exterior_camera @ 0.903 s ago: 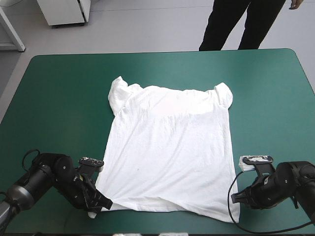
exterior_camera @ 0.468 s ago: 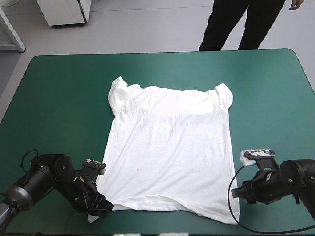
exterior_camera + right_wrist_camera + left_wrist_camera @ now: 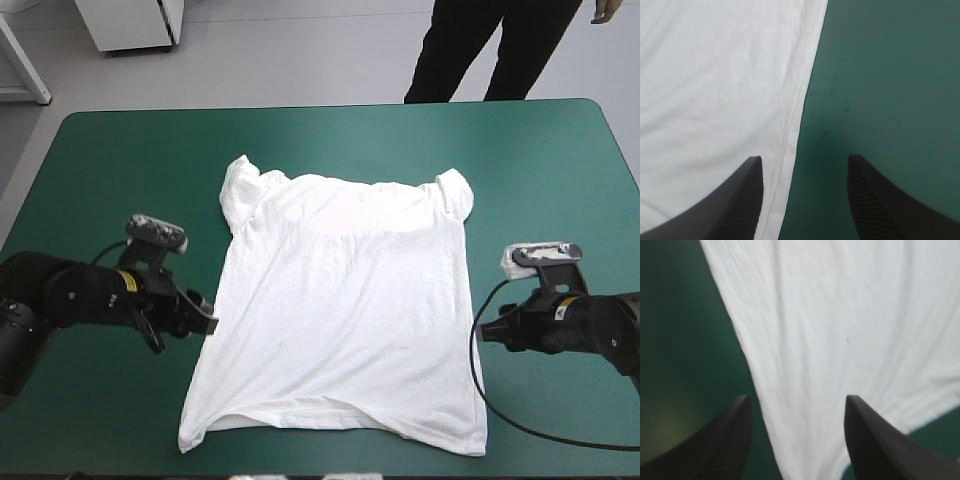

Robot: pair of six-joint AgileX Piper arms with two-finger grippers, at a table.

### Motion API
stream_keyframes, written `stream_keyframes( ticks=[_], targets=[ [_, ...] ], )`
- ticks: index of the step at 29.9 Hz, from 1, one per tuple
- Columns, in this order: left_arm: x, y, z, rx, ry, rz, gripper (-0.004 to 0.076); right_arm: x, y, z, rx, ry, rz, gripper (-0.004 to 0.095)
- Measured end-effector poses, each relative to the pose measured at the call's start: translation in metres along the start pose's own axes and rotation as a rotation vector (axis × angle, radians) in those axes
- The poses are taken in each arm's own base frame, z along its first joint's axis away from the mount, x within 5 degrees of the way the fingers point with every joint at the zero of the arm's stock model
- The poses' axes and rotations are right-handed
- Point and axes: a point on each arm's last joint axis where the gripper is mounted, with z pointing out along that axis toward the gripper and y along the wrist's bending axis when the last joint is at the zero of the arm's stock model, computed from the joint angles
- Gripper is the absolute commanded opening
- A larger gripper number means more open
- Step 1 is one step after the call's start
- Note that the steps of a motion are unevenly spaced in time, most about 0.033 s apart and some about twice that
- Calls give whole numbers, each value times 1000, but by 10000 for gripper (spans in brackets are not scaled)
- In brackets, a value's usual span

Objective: Fold the cloth

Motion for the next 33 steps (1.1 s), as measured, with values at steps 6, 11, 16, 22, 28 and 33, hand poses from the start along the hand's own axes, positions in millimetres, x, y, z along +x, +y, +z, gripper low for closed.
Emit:
stream_keyframes(
  ticks=[6,11,16,22,28,33],
  targets=[
    [-44,14,11,-117,-50,34,435,-27,-1,0,23,-46,19,494],
    [-65,23,61,-127,30,31,477,-55,0,1,23,-65,20,493],
    [-76,33,110,-151,97,45,477,-84,2,0,21,-100,18,493],
    [-78,51,159,-190,182,46,477,-102,3,3,20,-113,8,493],
    [-72,70,196,-152,252,-49,477,-105,2,11,22,-90,2,492],
    [-72,69,208,-120,253,-67,464,-106,2,16,23,-80,3,492]
  ],
)
